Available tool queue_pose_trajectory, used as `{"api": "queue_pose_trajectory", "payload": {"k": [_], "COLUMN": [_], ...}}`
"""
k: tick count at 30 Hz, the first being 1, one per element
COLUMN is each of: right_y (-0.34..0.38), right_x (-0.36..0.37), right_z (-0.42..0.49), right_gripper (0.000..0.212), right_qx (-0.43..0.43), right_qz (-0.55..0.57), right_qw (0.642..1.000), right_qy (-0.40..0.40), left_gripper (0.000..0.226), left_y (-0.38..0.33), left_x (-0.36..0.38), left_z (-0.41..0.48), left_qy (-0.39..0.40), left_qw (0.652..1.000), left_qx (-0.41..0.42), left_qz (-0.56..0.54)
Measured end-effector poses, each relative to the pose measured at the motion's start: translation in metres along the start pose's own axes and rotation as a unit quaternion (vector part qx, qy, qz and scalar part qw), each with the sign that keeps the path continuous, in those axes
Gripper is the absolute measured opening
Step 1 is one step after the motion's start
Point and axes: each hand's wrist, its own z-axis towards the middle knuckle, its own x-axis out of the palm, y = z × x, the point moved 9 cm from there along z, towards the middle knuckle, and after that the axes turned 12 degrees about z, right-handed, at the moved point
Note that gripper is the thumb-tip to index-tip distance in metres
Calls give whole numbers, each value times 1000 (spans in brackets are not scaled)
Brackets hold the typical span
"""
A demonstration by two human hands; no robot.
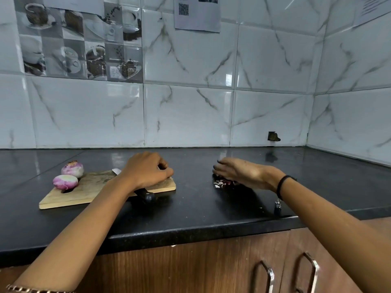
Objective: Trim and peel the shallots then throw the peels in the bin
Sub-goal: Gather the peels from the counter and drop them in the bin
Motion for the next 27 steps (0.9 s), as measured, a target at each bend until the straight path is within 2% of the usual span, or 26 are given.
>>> {"api": "queue_pose_trajectory", "payload": {"k": [2,5,8,9,11,13,17,20,23,25,27], "right_y": [8,0,-12,-15,-20,-12,-1,2,5,9,11], "right_x": [-8,-29,-34,-38,-40,-30,-6,10,19,22,19], "right_z": [10,28,48,55,68,53,24,4,-18,-34,-48], "right_gripper": [56,61,87,90,62,52,57,57,64,61,61], "right_qx": [-25,-9,32,36,31,38,-12,-34,-56,-78,-82], "right_qz": [37,-46,-100,-118,-163,-184,-169,-144,-116,-75,-63], "right_qw": [999,997,991,989,983,979,985,988,988,990,992], "right_qy": [-11,-65,-82,-82,-79,-76,-5,50,80,96,78], "left_gripper": [28,28,32,36,35,27,24,31,26,24,23], "left_y": [0,1,0,1,0,0,0,0,0,0,2], "left_x": [0,0,1,1,0,0,-1,-2,-3,-4,-5], "left_z": [0,2,2,3,3,4,3,2,-1,-2,-2], "left_qy": [-6,-14,-16,-16,-12,-14,-21,-20,-15,-19,-17], "left_qw": [1000,1000,1000,1000,1000,1000,1000,1000,1000,1000,1000], "left_qx": [2,6,7,6,7,6,2,-5,-9,-10,-16], "left_qz": [4,1,-4,-7,-12,-13,-8,-3,2,5,1]}}
